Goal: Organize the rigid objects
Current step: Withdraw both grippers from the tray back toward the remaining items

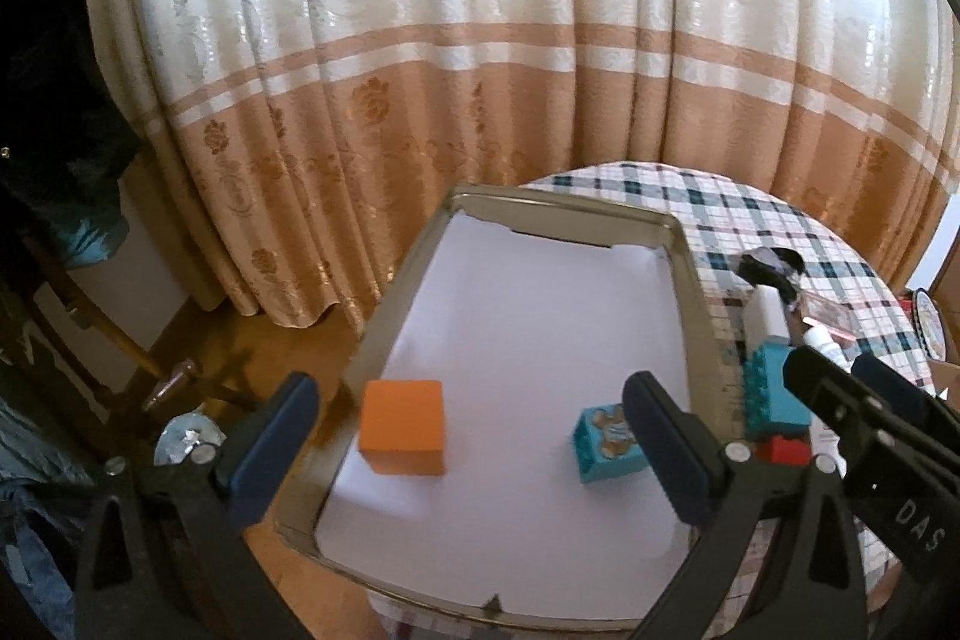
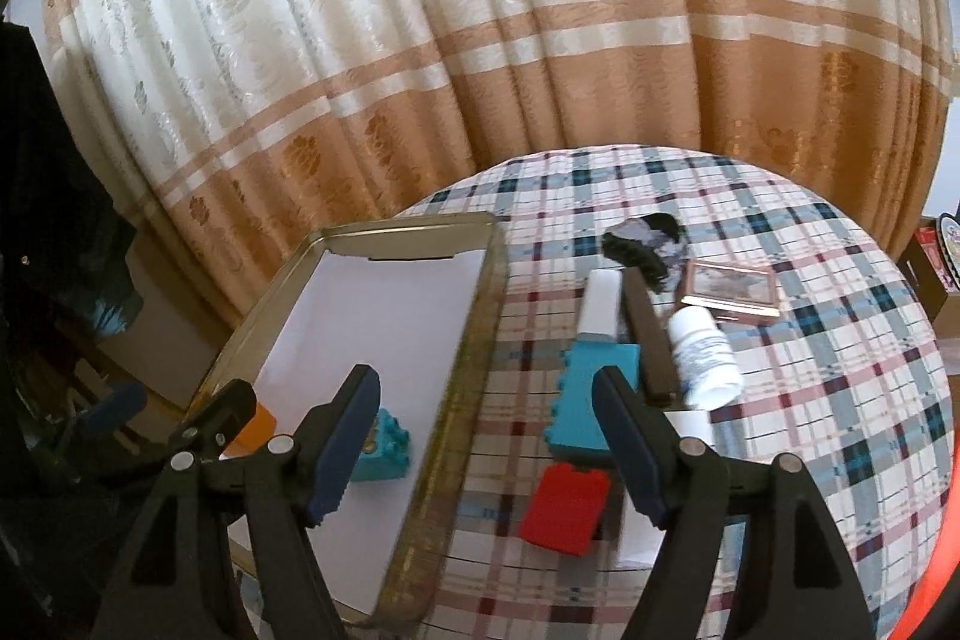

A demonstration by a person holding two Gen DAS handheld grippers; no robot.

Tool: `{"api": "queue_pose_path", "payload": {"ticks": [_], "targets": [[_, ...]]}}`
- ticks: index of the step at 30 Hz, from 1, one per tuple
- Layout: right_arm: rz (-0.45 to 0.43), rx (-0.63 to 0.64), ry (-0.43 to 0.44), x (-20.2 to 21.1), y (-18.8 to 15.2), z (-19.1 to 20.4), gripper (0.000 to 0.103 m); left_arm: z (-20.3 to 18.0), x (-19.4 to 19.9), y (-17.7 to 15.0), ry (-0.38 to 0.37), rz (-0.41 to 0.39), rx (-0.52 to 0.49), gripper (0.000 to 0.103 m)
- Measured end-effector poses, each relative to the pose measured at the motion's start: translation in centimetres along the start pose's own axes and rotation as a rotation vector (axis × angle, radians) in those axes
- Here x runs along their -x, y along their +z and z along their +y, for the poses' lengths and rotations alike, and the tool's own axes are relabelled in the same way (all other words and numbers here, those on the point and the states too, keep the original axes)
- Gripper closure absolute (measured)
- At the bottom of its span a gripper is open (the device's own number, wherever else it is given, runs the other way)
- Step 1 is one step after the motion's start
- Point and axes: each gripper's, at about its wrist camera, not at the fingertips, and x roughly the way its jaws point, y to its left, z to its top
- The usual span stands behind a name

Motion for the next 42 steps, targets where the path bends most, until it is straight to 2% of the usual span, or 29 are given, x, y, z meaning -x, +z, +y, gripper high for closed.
{"api": "queue_pose_path", "payload": {"ticks": [9, 16, 26, 35, 42], "targets": [[-0.016, -0.048, -0.049, 1.1, -0.1, -3.0, 0.028, -2.3, 0.6, -0.3, -0.052, 0.0, -0.036, 0.001], [-0.029, -0.059, -0.104, 2.1, -0.7, -5.4, 0.028, -3.7, 0.8, -0.7, -0.129, 0.01, -0.048, 0.001], [0.014, -0.076, -0.208, 1.9, -2.2, -8.9, 0.028, -6.2, 1.7, -1.6, -0.197, -0.001, -0.118, 0.001], [0.072, -0.072, -0.198, 0.6, -2.9, -10.0, 0.028, -9.1, 3.0, -2.0, -0.303, 0.013, -0.194, 0.001], [0.14, -0.055, -0.147, -1.2, -3.6, -9.1, 0.028, -9.1, 3.1, -1.8, -0.288, 0.024, -0.204, 0.001]]}}
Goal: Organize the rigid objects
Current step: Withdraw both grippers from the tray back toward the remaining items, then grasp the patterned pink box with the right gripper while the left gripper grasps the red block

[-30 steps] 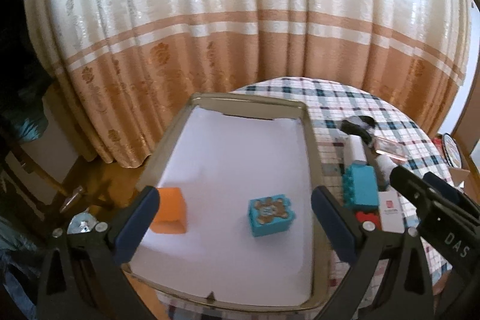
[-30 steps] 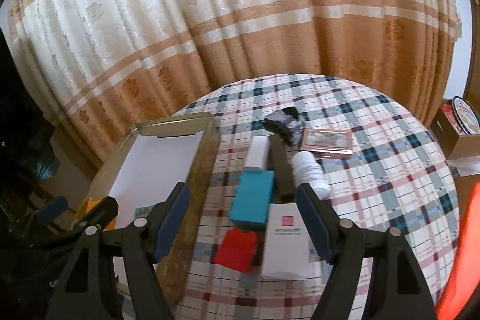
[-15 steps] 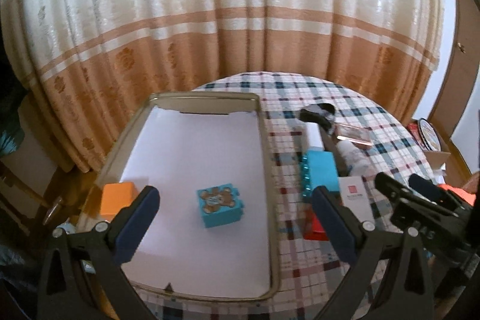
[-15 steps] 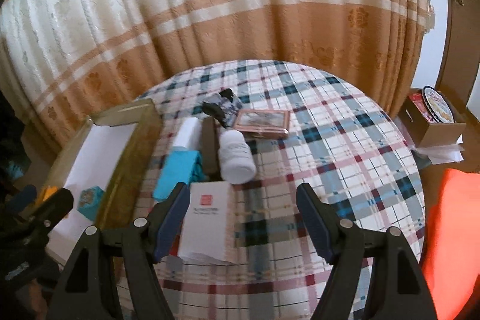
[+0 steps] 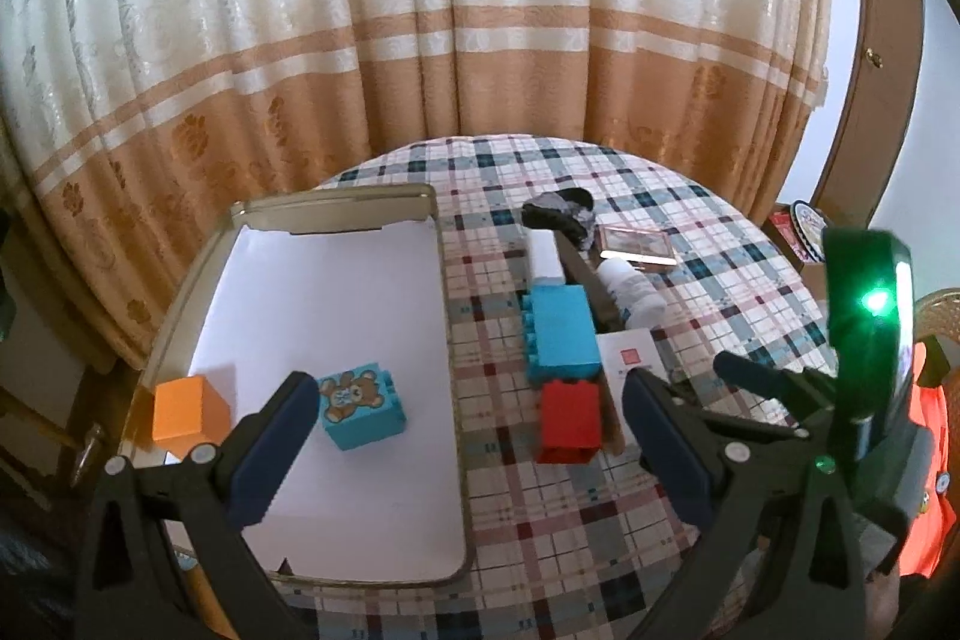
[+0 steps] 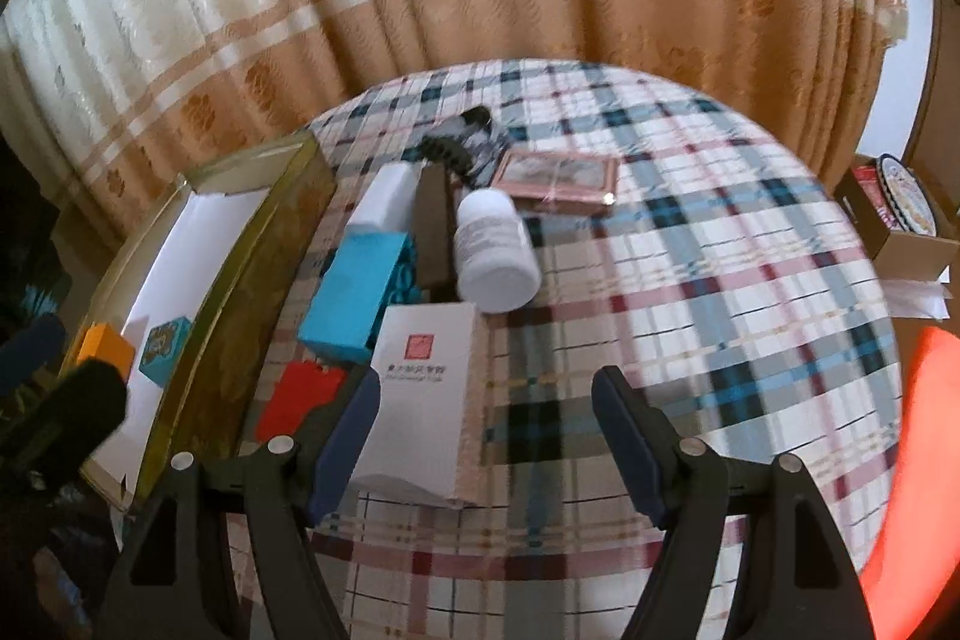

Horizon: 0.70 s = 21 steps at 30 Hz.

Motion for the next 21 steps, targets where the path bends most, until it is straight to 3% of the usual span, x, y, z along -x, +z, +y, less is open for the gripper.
{"api": "queue_pose_path", "payload": {"ticks": [7, 9, 12, 16, 21], "targets": [[0.033, 0.033, 0.04, -1.7, 0.3, 1.0, 0.028, -0.4, -0.4, -0.3, -0.002, 0.029, -0.008, 0.001], [0.07, 0.059, 0.019, -2.6, 0.3, 1.4, 0.028, -0.7, -0.4, -0.4, -0.009, 0.031, -0.016, 0.001], [0.055, 0.079, 0.002, -2.5, 0.1, 1.4, 0.028, -0.6, -0.4, -0.4, -0.016, 0.034, -0.013, 0.001], [0.04, 0.073, -0.035, -2.3, 0.2, 0.6, 0.059, -0.2, -0.7, -0.4, -0.039, 0.053, 0.015, 0.001], [0.034, 0.039, -0.083, -1.8, 0.3, -1.8, 0.067, -0.8, -0.8, -0.3, -0.048, 0.053, 0.012, 0.001]]}}
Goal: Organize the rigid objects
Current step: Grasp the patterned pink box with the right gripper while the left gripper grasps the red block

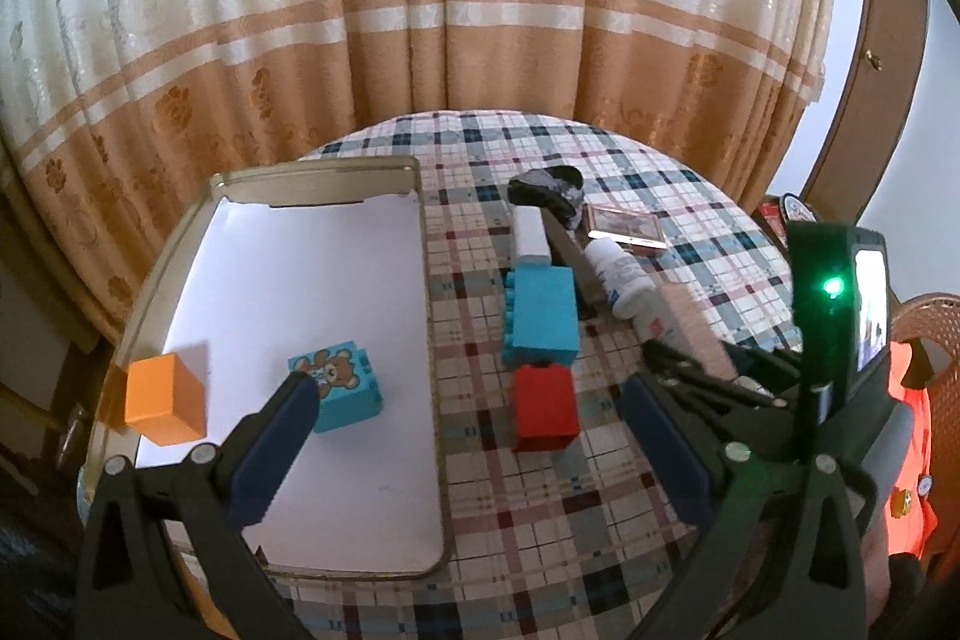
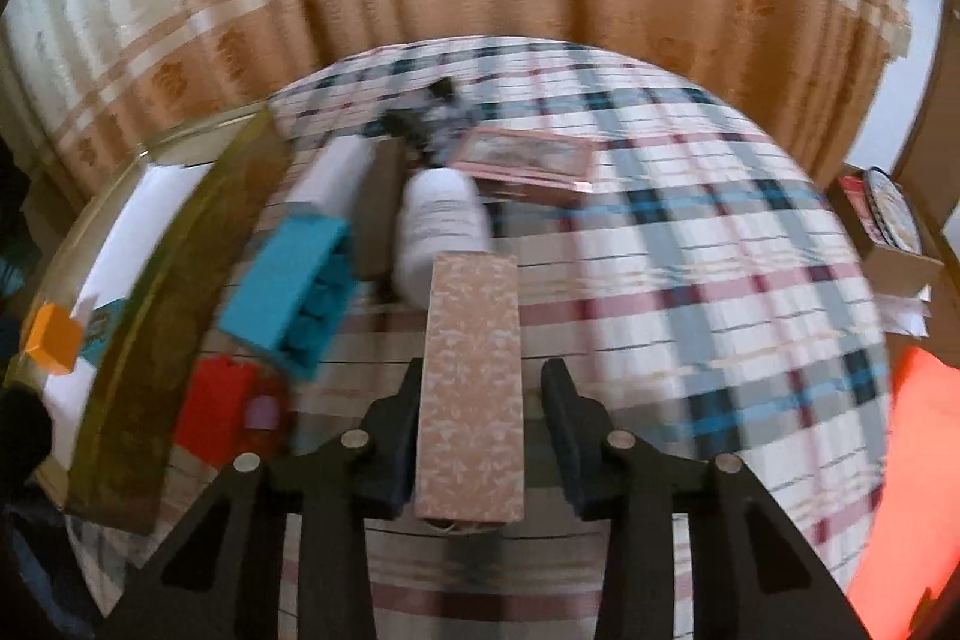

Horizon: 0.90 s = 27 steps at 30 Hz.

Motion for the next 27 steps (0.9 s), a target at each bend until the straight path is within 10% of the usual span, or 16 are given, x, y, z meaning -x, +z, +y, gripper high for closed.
{"api": "queue_pose_path", "payload": {"ticks": [27], "targets": [[-0.035, -0.097, -0.004, 1.6, -1.0, -5.1, 0.067, -7.4, -8.3, -1.6, 0.083, 0.207, -0.106, 0.009]]}}
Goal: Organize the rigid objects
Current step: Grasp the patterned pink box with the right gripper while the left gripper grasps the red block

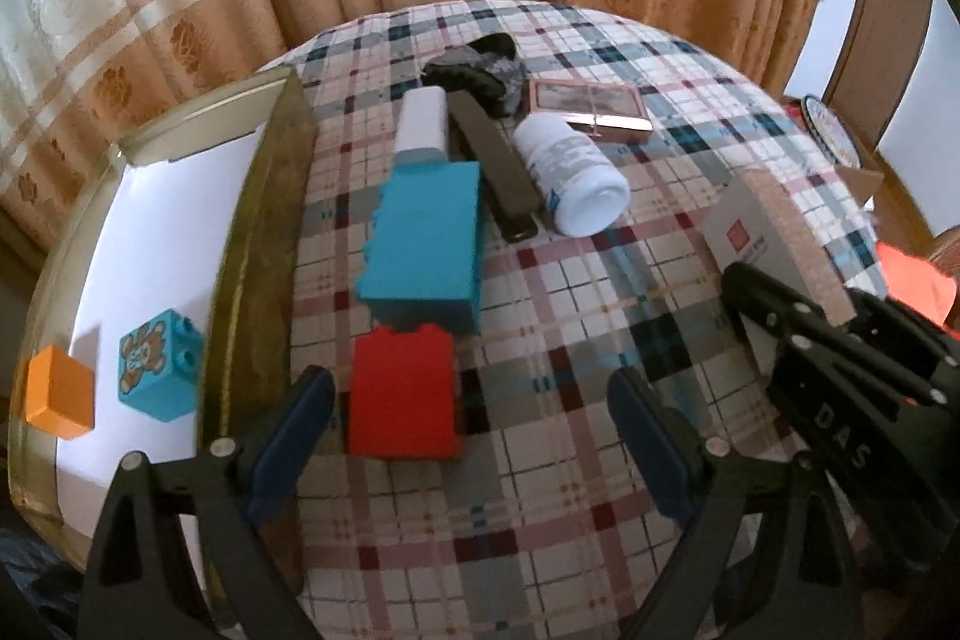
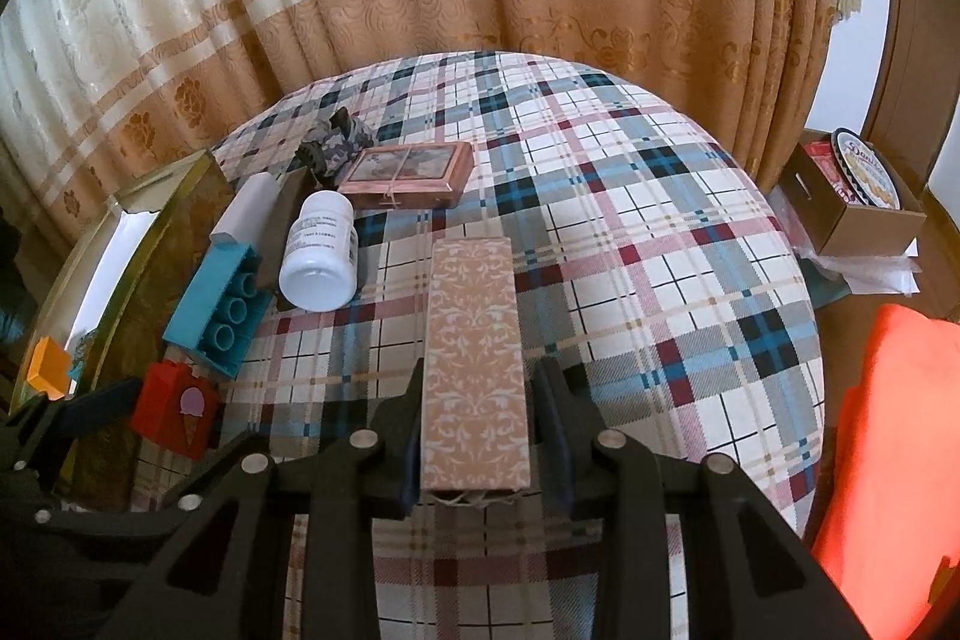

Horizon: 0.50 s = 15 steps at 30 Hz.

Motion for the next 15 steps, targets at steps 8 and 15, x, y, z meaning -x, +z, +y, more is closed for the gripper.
{"api": "queue_pose_path", "payload": {"ticks": [8, 15], "targets": [[-0.014, -0.065, 0.028, 0.5, -0.2, -1.0, 0.067, -0.9, -0.7, 0.6, 0.021, 0.009, 0.004, 0.006], [-0.05, -0.092, -0.026, 1.5, -0.2, -2.6, 0.067, -2.6, 0.0, 0.6, -0.097, -0.007, -0.015, 0.05]]}}
